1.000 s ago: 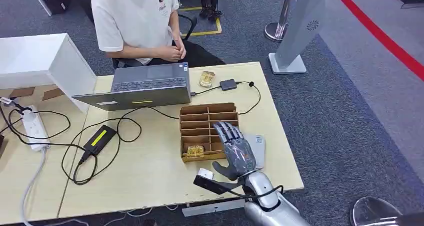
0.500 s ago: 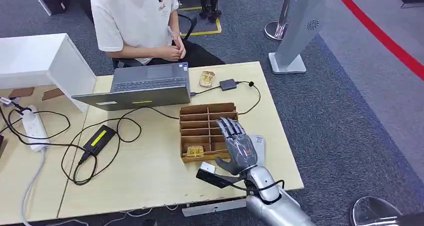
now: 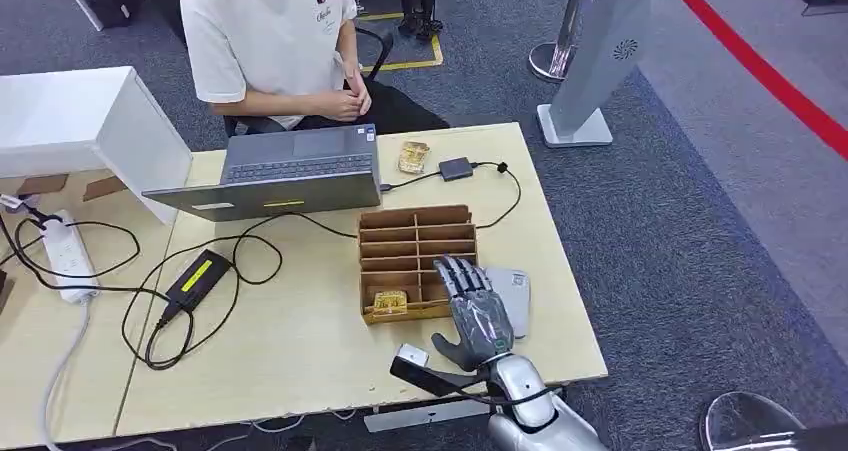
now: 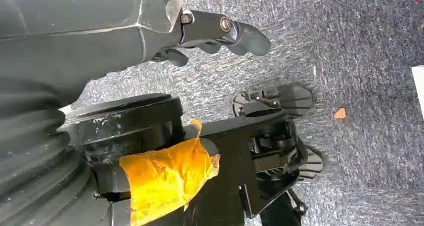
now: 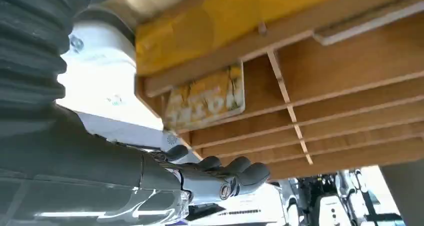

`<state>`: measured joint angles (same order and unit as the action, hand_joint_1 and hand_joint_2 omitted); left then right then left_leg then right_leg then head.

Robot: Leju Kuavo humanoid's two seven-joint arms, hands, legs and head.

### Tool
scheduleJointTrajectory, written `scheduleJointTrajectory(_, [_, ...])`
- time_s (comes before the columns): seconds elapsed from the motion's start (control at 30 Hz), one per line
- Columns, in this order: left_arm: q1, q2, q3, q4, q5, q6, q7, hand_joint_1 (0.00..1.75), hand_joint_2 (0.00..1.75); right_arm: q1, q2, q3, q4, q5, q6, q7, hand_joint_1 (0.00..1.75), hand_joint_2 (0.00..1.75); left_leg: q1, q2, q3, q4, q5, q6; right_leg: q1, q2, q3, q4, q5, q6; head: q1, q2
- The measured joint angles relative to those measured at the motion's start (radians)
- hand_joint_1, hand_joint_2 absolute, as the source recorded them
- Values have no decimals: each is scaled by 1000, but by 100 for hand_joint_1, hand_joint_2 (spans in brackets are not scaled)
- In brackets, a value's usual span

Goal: Pass the card to the sensor for recognition and then transmit it.

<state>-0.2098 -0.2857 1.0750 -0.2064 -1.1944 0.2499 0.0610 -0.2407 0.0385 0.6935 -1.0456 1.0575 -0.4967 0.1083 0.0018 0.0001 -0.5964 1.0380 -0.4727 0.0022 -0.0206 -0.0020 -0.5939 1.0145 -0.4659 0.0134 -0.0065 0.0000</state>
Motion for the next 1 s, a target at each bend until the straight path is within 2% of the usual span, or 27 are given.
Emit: scheduleJointTrajectory(1.0, [-2, 0, -21, 0, -26, 36, -12, 0, 175, 46, 12, -77, 4, 32, -1, -29, 0, 175, 0, 0, 0, 0, 0, 0, 0, 0, 0, 0, 0, 0, 0, 0])
